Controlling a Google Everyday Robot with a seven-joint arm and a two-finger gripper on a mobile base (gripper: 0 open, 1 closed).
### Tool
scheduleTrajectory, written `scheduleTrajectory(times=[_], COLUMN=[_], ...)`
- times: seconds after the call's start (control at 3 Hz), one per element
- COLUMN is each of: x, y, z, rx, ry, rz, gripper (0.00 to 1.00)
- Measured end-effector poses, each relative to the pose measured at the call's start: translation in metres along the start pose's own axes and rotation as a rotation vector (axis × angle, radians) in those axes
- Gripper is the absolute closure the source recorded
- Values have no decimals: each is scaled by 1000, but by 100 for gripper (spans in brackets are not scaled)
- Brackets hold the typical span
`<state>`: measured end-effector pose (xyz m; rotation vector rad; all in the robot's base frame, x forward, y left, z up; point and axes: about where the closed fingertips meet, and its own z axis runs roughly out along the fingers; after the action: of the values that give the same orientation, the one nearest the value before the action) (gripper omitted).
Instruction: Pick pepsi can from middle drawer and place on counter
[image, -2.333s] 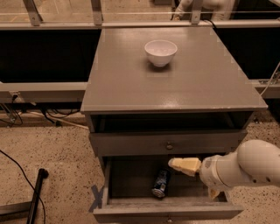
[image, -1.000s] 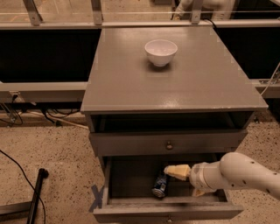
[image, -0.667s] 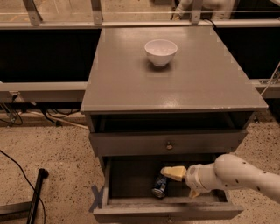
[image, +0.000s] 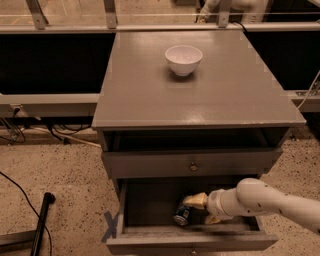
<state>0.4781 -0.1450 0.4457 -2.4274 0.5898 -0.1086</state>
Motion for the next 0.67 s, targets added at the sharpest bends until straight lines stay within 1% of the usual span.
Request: scheduleTrajectory(times=[0.33, 0.67], x=[11, 16], y=[9, 1], z=[28, 35], rx=[-23, -15], ry=[-15, -16], rz=[-2, -16], gripper=[25, 27])
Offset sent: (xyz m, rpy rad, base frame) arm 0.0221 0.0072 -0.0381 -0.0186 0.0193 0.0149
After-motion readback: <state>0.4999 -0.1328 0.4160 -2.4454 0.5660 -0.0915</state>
